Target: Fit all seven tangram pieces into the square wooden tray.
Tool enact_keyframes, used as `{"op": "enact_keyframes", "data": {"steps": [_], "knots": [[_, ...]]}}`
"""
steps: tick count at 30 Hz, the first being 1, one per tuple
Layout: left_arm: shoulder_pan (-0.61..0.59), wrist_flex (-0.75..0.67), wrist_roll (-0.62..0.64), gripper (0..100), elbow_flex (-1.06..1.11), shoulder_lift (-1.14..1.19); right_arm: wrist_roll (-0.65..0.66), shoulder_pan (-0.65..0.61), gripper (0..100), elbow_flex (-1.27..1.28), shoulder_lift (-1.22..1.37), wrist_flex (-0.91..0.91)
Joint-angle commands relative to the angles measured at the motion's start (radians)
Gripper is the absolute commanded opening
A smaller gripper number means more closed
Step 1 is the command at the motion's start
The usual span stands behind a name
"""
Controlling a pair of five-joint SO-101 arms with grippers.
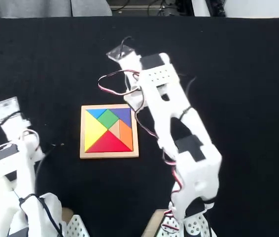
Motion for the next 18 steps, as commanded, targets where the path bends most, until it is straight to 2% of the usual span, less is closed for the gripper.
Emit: {"op": "enact_keyframes", "data": {"steps": [1, 5, 9, 11, 15, 18], "knots": [[0.093, -0.075, -0.006, 3, 0.015, -0.031, -0.086, 0.086, 1.1, 0.021, -0.206, 0.063], [0.107, -0.040, 0.000, 3, -0.036, -0.040, -0.126, 0.218, 1.1, 0.113, -0.389, 0.060], [0.114, 0.123, 0.002, 3, -0.243, -0.124, -0.129, 0.330, 1.1, 0.225, -0.591, -0.002], [0.159, 0.149, -0.005, 3, -0.338, -0.176, -0.126, 0.362, 1.1, 0.292, -0.693, -0.064], [0.288, 0.052, -0.006, 3, -0.464, -0.258, -0.124, 0.371, 1.1, 0.429, -0.857, -0.239], [0.315, -0.049, -0.006, 3, -0.530, -0.331, -0.130, 0.370, 1.1, 0.463, -0.977, -0.295]]}}
